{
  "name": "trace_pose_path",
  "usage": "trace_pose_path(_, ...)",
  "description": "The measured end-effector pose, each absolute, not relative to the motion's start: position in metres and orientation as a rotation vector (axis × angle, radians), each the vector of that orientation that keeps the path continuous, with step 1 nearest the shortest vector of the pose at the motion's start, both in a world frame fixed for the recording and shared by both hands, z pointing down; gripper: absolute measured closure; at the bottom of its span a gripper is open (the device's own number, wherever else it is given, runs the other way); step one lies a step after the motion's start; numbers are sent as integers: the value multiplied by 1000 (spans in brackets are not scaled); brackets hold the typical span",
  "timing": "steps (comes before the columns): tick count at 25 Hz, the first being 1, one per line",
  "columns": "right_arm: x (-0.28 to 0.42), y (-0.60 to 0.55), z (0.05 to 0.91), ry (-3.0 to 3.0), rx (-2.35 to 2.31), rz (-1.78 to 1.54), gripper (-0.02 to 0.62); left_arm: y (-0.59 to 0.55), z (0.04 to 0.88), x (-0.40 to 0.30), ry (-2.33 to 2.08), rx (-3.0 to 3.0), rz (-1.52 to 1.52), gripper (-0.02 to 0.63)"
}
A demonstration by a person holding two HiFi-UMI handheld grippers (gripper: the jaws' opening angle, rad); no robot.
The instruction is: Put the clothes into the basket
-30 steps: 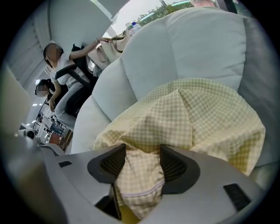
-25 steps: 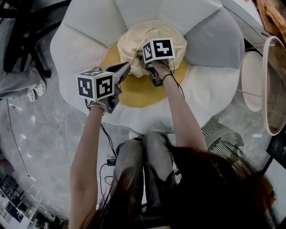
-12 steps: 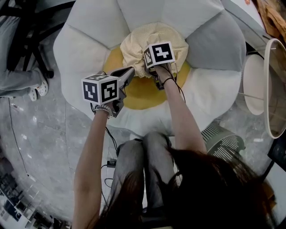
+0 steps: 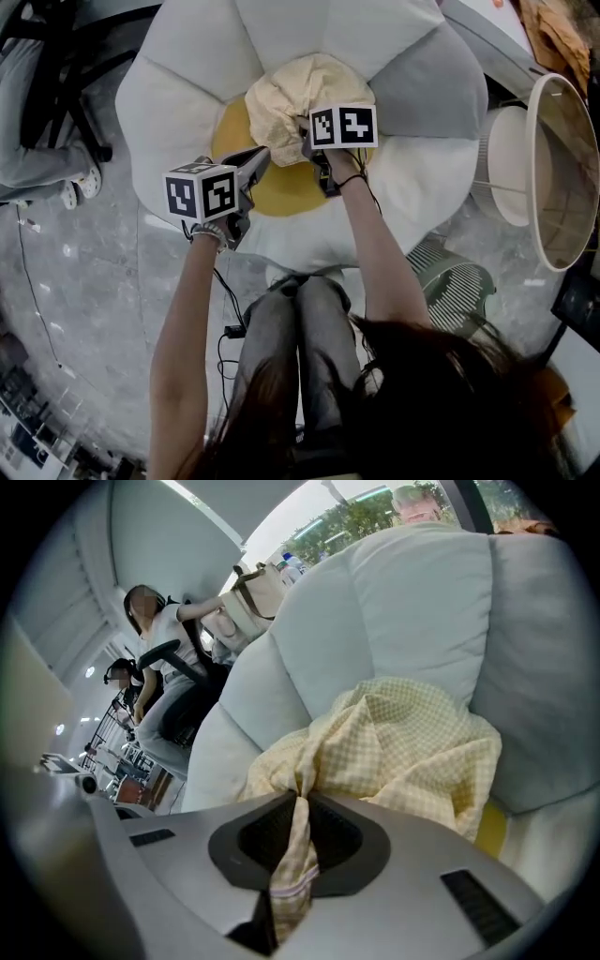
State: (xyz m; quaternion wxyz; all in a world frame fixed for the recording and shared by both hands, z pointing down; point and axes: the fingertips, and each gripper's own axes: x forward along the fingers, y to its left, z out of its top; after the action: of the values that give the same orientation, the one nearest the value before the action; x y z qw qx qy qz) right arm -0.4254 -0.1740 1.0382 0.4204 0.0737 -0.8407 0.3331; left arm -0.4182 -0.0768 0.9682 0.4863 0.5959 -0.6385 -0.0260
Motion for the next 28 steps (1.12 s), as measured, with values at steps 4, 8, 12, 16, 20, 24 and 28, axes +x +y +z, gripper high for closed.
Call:
trace_pose_path(4, -417, -179, 1001, -2111, 188, 845, 557, -79, 941, -410, -1543, 1440, -67, 595)
trace_pose_path(8, -416, -182, 973, -2111, 194, 862, 557, -83, 913, -410, -1539, 1448, -72, 595)
trace_pose_path(12, -415, -180, 948, -2111, 191, 880, 557, -85, 888, -411, -1531, 1454, -85, 595)
trace_pose_path(16, -413, -178, 923, -2111, 192, 892, 557, -85, 864, -411, -1527, 1452, -86, 595)
trace_pose_path(20, -412, -175, 902, -2113, 183, 918, 557, -85, 845, -411, -1535, 1446, -94, 595)
trace_pose_path(24, -409, -169, 880, -2118, 185, 940, 557, -81, 826, -409, -1540, 1437, -103, 595)
trace_pose_path(28, -402, -159, 847, -2123, 183, 964, 557, -71, 796, -403, -1550, 1420, -136, 595)
